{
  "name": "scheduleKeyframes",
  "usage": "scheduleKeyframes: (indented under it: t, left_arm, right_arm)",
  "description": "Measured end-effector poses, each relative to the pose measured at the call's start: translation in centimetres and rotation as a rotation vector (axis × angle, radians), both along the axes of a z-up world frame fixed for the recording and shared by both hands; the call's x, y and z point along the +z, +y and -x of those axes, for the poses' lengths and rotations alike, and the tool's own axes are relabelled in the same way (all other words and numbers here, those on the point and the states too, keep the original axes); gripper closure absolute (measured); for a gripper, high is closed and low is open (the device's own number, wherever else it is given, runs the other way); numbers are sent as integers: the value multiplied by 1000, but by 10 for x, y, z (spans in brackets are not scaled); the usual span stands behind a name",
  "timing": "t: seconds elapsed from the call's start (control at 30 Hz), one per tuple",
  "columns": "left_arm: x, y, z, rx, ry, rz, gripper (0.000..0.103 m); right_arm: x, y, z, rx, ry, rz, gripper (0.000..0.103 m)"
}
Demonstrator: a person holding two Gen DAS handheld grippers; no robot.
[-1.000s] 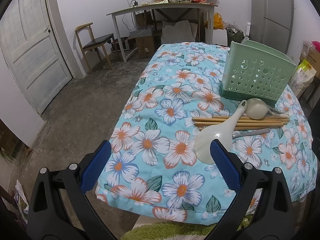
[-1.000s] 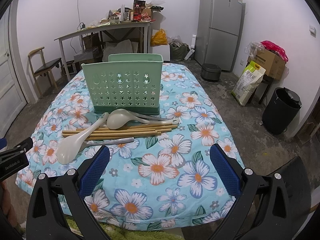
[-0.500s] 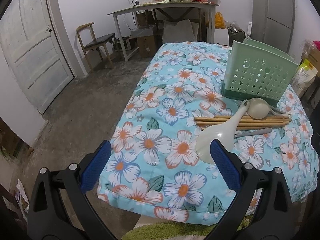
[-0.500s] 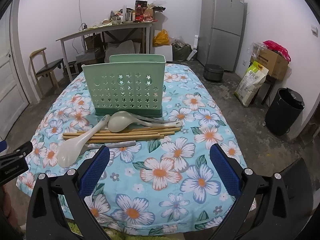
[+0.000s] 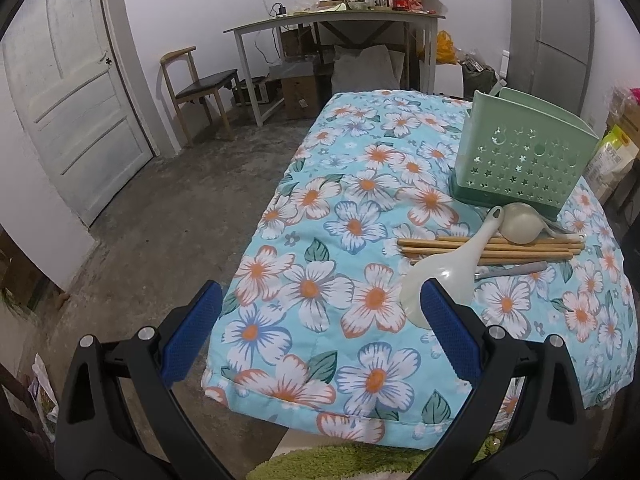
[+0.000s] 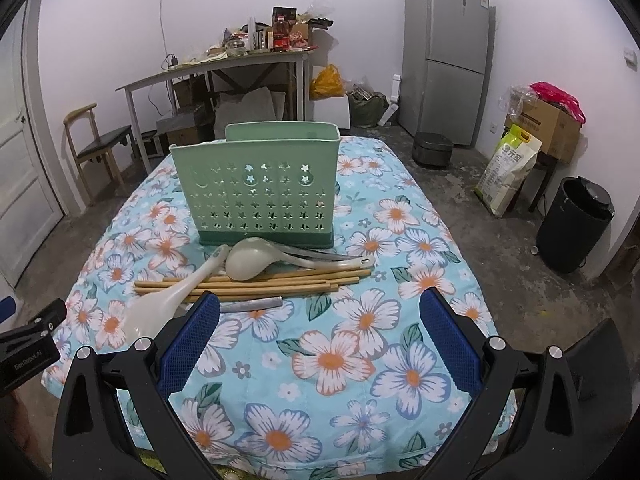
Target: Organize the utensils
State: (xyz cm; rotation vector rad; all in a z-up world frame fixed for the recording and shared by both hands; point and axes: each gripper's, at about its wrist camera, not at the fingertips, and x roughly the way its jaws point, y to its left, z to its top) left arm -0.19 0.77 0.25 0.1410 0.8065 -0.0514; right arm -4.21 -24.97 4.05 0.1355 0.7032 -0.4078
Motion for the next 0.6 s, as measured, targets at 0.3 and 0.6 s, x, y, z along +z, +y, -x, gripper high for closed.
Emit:
scheduleKeyframes:
  t: [0.3, 0.6]
  left_arm:
    - [-1, 1, -1, 11, -10, -22, 7]
    - [-4, 1, -3, -8, -26, -6, 7]
  right_arm:
    - [2, 7, -3, 21, -10, 32, 5]
    - [6, 11, -4, 40, -40, 83, 5]
